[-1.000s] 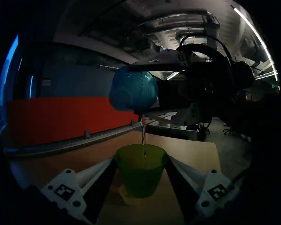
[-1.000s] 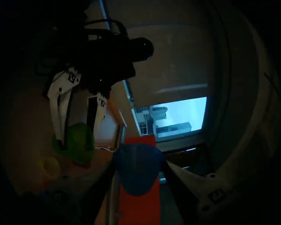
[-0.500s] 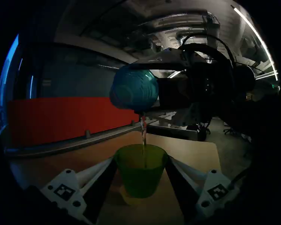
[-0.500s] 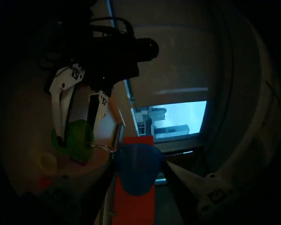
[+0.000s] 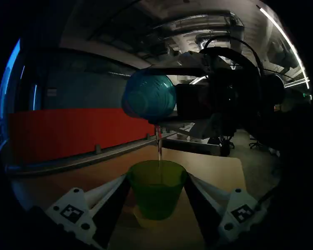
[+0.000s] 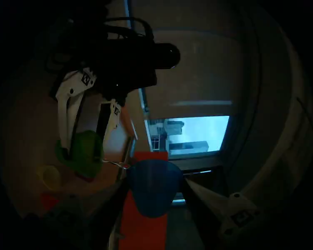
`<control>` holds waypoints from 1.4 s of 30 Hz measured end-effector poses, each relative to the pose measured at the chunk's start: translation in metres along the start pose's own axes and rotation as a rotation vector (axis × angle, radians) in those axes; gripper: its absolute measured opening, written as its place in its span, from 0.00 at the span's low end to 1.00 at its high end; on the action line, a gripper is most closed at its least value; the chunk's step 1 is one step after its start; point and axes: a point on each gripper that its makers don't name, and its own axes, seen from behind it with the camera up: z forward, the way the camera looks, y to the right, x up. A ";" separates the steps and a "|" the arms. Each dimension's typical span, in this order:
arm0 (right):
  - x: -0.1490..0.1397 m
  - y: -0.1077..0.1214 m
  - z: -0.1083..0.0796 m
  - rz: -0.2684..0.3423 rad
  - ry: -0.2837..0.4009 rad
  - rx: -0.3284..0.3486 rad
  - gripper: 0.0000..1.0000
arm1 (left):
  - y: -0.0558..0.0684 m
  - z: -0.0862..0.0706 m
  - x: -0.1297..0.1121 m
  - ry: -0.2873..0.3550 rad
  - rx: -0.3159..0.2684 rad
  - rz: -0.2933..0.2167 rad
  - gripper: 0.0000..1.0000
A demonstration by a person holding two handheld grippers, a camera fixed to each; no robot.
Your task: Pour water
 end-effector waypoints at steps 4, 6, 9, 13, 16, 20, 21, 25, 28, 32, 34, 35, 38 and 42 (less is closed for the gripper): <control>0.001 0.000 -0.001 -0.018 -0.001 -0.002 0.90 | 0.001 0.000 0.000 -0.001 0.000 0.002 0.86; 0.002 0.000 -0.001 -0.023 -0.001 -0.002 0.90 | 0.001 0.000 0.000 -0.001 0.000 0.003 0.86; 0.003 0.000 -0.002 -0.028 0.001 -0.003 0.90 | 0.001 0.000 0.000 -0.002 0.002 0.003 0.86; 0.004 0.000 -0.002 -0.044 -0.002 -0.003 0.90 | 0.001 0.000 0.000 -0.002 0.001 0.004 0.86; 0.006 -0.001 -0.002 -0.053 -0.004 -0.002 0.90 | 0.001 0.000 0.000 -0.003 0.001 0.004 0.86; 0.009 -0.002 -0.003 -0.064 -0.002 -0.001 0.90 | 0.001 0.000 -0.001 -0.003 0.000 0.004 0.86; 0.009 -0.002 -0.003 -0.068 -0.002 0.000 0.90 | 0.001 0.000 -0.001 -0.003 0.000 0.004 0.86; 0.010 -0.004 -0.003 -0.073 0.000 0.002 0.90 | 0.001 -0.001 0.000 -0.003 0.000 0.007 0.86; 0.008 -0.004 -0.004 -0.079 0.000 0.002 0.90 | 0.001 -0.001 0.001 -0.002 0.000 0.008 0.86; 0.007 -0.004 -0.004 -0.090 0.000 0.001 0.90 | 0.002 -0.002 0.002 -0.003 0.001 0.010 0.86; 0.007 -0.004 -0.004 -0.095 0.000 0.001 0.90 | 0.002 -0.002 0.002 -0.003 0.002 0.011 0.86; 0.007 -0.004 -0.004 -0.096 0.000 0.001 0.90 | 0.002 -0.002 0.002 -0.003 0.002 0.011 0.86; 0.007 -0.005 -0.004 -0.101 -0.001 0.002 0.90 | 0.001 -0.003 0.001 -0.003 0.003 0.011 0.86; 0.008 -0.007 -0.003 -0.107 -0.001 0.005 0.90 | 0.000 -0.002 0.001 -0.003 0.004 0.012 0.86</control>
